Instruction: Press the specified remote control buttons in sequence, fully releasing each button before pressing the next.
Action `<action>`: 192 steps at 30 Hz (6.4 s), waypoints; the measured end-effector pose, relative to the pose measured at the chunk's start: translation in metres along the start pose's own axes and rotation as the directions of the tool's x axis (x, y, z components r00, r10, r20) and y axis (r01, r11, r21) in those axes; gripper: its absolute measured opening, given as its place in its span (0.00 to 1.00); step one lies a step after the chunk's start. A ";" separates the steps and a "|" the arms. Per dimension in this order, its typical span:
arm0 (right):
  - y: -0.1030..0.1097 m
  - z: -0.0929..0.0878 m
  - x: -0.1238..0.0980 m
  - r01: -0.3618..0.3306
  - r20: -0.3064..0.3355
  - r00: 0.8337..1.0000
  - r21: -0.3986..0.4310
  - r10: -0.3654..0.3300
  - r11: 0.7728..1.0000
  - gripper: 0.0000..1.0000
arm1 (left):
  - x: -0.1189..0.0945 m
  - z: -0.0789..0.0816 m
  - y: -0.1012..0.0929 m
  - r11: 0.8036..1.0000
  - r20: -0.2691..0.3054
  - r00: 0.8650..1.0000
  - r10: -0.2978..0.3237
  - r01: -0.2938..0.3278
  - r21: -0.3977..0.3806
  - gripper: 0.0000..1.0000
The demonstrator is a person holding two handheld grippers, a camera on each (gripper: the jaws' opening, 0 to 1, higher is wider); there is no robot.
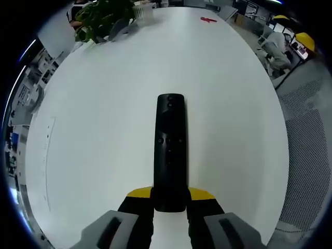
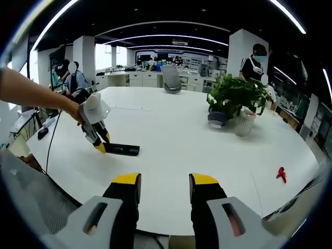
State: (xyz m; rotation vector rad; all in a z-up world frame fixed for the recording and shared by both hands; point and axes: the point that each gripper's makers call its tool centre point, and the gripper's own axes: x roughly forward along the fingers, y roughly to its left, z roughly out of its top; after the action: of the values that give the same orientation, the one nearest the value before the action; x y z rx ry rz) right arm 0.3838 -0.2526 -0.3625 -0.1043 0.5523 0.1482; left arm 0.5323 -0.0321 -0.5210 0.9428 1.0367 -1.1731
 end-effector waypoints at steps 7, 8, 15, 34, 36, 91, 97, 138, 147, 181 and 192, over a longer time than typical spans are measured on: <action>0.001 0.002 -0.001 -0.004 0.010 1.000 -0.006 0.004 1.000 0.38 | 0.000 0.000 -0.004 1.000 0.003 1.000 0.001 -0.001 -0.009 0.23; 0.000 0.002 -0.001 -0.003 0.013 1.000 -0.002 0.003 1.000 0.38 | 0.000 0.000 -0.005 1.000 0.002 1.000 0.001 -0.001 -0.007 0.23; -0.001 0.004 -0.002 0.003 0.020 1.000 0.005 -0.003 1.000 0.38 | -0.001 0.000 -0.008 1.000 -0.006 1.000 -0.003 0.003 0.001 0.23; 0.001 0.002 -0.001 -0.004 0.009 1.000 -0.011 0.005 1.000 0.35 | -0.002 -0.003 -0.022 1.000 -0.005 1.000 -0.003 0.003 0.010 0.23; 0.002 0.002 -0.001 -0.007 0.009 1.000 -0.014 0.007 1.000 0.34 | -0.002 -0.003 -0.024 1.000 -0.005 1.000 -0.003 0.003 0.010 0.23; 0.000 0.006 -0.009 -0.025 0.053 0.998 0.071 0.021 0.997 0.00 | -0.007 -0.012 -0.086 1.000 0.030 1.000 -0.007 0.007 0.002 0.23; 0.003 0.006 -0.008 -0.042 0.046 0.998 0.072 0.039 0.997 0.00 | -0.008 -0.013 -0.093 1.000 0.025 1.000 -0.005 0.005 -0.003 0.23; 0.100 0.052 0.073 -0.323 -0.065 0.938 0.196 0.341 0.926 0.00 | -0.015 -0.021 -0.153 0.999 0.154 0.988 -0.030 0.025 0.035 0.24; 0.103 -0.009 0.084 -0.292 -0.241 0.903 0.266 0.357 0.919 0.00 | -0.016 -0.020 -0.157 0.999 0.223 0.974 -0.046 0.040 0.031 0.24; 0.117 -0.117 0.082 -0.124 -0.663 0.620 0.445 0.419 0.887 0.00 | -0.014 -0.014 -0.164 0.992 0.280 0.955 -0.101 0.077 0.096 0.24; 0.118 -0.119 0.084 -0.128 -0.673 0.615 0.429 0.410 0.894 0.00 | -0.014 -0.014 -0.164 0.993 0.284 0.954 -0.100 0.078 0.088 0.24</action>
State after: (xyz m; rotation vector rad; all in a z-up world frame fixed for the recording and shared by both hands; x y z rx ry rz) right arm 0.3732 -0.1436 -0.5143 0.2878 1.4414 0.3138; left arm 0.3675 -0.0397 -0.5184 0.7611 0.8107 -1.3875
